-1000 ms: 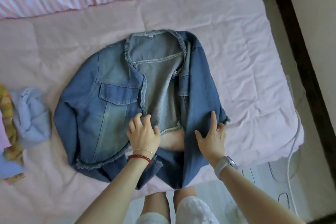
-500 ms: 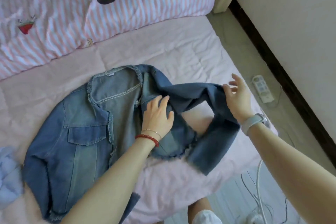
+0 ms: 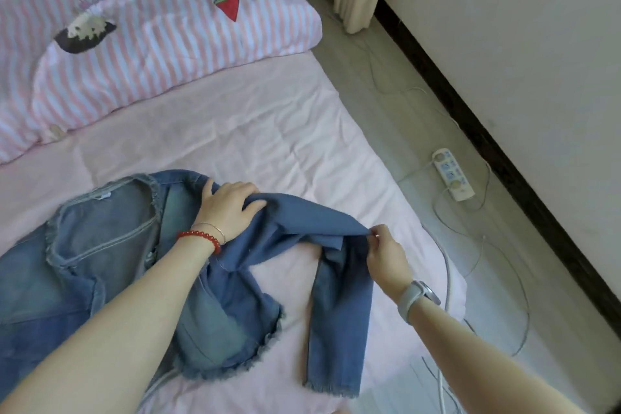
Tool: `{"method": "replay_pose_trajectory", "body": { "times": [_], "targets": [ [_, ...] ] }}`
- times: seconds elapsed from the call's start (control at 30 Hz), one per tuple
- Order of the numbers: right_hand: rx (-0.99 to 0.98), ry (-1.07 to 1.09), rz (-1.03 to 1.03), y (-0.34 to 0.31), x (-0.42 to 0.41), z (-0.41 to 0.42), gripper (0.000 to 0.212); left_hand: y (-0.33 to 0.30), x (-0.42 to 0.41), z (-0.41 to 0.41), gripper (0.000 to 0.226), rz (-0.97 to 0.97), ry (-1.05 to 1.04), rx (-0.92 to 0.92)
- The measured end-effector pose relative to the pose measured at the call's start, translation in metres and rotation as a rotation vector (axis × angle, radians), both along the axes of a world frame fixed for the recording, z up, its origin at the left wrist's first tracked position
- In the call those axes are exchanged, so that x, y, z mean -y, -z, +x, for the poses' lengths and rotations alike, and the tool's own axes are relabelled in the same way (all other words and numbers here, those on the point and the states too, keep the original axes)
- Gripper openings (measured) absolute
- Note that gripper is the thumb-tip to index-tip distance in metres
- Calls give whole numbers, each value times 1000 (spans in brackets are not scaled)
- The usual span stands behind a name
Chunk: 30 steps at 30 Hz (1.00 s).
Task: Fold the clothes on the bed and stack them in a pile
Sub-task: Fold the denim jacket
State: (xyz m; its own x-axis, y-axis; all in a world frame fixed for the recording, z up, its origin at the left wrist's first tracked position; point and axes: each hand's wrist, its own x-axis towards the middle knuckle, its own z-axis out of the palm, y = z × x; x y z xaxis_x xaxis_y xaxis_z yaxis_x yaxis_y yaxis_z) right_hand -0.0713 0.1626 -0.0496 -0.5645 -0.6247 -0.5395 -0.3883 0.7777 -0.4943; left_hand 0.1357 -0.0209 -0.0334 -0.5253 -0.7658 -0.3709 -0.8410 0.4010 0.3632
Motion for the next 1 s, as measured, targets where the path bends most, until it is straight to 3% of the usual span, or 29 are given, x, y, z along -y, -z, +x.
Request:
{"method": "replay_pose_trajectory", "body": {
  "times": [0.1, 0.27, 0.37, 0.47, 0.57, 0.67, 0.73, 0.83, 0.9, 1.0],
  "targets": [
    [-58, -105, -55, -22, 22, -40, 20, -10, 9, -11, 16, -125, -17, -85],
    [-487, -231, -79, -43, 87, -92, 25, -23, 24, -43, 8, -217, -148, -163],
    [-620, -287, -24, -36, 112, -101, 36, -21, 24, -54, 30, -248, -309, -157],
    [-491, -269, -41, -21, 107, -78, 45, -17, 0, -48, 47, -195, -512, -165],
    [-197, -260, -164, -2, 75, -25, 34, -9, -45, -24, 50, -197, -703, -157],
    [84, -253, -85, 11, 37, 36, 27, 1, -87, 16, 59, -142, -975, -74],
    [215, -281, -8, 18, 16, 75, 27, 7, -103, 46, 63, 27, -1164, -65],
    [353, -367, 10, 23, -6, 129, 23, 11, -113, 78, 28, 279, -1208, -242],
    [369, -392, 2, 26, -15, 150, 15, 8, -114, 87, 30, 301, -1171, -344],
    [372, -286, 3, 21, -18, 159, 7, 1, -107, 90, 16, 329, -1243, -512]
  ]
}}
